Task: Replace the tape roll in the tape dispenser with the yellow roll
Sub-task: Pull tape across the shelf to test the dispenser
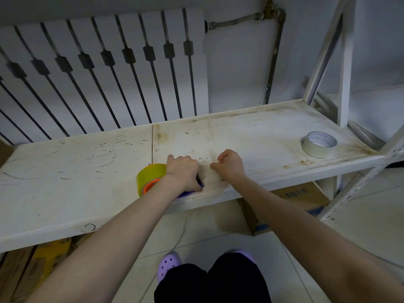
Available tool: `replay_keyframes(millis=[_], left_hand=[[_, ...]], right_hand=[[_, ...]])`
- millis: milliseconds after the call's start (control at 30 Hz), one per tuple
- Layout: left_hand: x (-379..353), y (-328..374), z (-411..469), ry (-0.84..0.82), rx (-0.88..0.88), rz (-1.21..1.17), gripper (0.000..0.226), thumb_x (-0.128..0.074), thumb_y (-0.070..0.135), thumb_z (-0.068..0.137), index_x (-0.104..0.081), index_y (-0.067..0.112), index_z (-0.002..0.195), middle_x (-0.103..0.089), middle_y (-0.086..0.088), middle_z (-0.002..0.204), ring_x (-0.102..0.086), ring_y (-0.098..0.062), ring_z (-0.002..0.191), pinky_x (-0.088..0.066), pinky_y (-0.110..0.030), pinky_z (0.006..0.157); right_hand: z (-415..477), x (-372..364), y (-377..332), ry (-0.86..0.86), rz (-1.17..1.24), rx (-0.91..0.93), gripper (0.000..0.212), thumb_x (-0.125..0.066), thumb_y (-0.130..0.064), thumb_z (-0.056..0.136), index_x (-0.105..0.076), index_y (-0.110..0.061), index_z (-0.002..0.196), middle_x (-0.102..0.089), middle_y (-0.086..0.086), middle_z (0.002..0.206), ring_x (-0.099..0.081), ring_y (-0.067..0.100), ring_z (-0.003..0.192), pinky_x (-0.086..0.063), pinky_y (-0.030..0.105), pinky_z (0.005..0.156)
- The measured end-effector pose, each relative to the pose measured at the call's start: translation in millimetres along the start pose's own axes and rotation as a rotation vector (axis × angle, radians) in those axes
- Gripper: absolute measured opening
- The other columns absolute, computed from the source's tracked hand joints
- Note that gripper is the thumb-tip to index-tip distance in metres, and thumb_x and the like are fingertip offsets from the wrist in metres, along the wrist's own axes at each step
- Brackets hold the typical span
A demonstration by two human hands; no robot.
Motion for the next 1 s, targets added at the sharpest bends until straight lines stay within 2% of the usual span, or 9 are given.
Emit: replay_keyframes(millis=[100,267,400,500,633,767,1000], left_hand=[[2,-4,1,-0.005,0.005,-0.044,0.046,-0.069,0.060,0.063,-0.052,0.021,0.081,-0.052,0.002,0.084,-0.054,-0.022,0.084,-0.034,-0.039,0.085],[17,-8,-8,0.119,0.004,-0.150,0.050,-0.068,0.062,0.060,-0.057,0.021,0.088,-0.053,0.004,0.085,-0.055,-0.021,0.082,-0.031,-0.035,0.075],[18,-11,-17,0.212,0.001,-0.269,0.056,-0.067,0.062,0.058,-0.060,0.026,0.100,-0.061,0.005,0.097,-0.061,-0.020,0.091,-0.037,-0.036,0.080],[18,-13,-24,0.270,0.003,-0.314,0.059,-0.067,0.062,0.059,-0.058,0.029,0.107,-0.062,0.007,0.106,-0.060,-0.020,0.096,-0.038,-0.037,0.085],[25,-15,-32,0.336,0.026,-0.372,0.062,-0.071,0.059,0.059,-0.054,0.029,0.112,-0.061,0.007,0.109,-0.058,-0.020,0.100,-0.039,-0.037,0.087],[32,-12,-40,0.403,0.038,-0.405,0.060,-0.072,0.057,0.060,-0.053,0.028,0.108,-0.060,0.007,0.106,-0.057,-0.019,0.100,-0.039,-0.036,0.086],[34,-5,-50,0.507,0.076,-0.487,0.050,-0.072,0.048,0.060,-0.053,0.025,0.100,-0.060,0.006,0.102,-0.057,-0.020,0.094,-0.038,-0.032,0.078]], right_hand=[[-2,4,4,-0.003,0.024,-0.004,0.023,-0.071,-0.016,0.077,-0.051,-0.012,0.086,-0.051,-0.004,0.069,-0.050,0.013,0.067,-0.041,0.020,0.054],[-12,20,1,0.029,0.118,0.004,0.023,-0.071,-0.019,0.078,-0.051,-0.011,0.087,-0.055,-0.002,0.070,-0.056,0.018,0.065,-0.050,0.030,0.064],[-27,43,-21,0.055,0.200,0.078,0.023,-0.070,-0.016,0.080,-0.053,-0.008,0.092,-0.056,0.000,0.070,-0.059,0.012,0.056,-0.046,0.019,0.052],[-40,54,-41,0.075,0.173,0.160,0.021,-0.070,-0.015,0.080,-0.052,-0.011,0.090,-0.057,-0.001,0.069,-0.059,0.012,0.060,-0.043,0.014,0.049],[-59,63,-68,0.114,0.128,0.285,0.019,-0.070,-0.013,0.078,-0.051,-0.016,0.082,-0.057,0.000,0.070,-0.061,0.020,0.071,-0.052,0.027,0.065],[-74,70,-90,0.143,0.057,0.377,0.019,-0.066,-0.004,0.075,-0.053,-0.017,0.079,-0.055,-0.003,0.066,-0.058,0.016,0.070,-0.053,0.029,0.074],[-91,74,-107,0.163,-0.003,0.455,0.019,-0.062,0.002,0.071,-0.057,-0.015,0.076,-0.055,-0.004,0.063,-0.054,0.011,0.063,-0.051,0.025,0.067]])
Point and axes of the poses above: each hand's wrist, its own z-axis towards the middle knuckle, its own x-axis out of the back of the hand, y = z × x, the point moved 4 cm from there along z, towards the middle knuckle
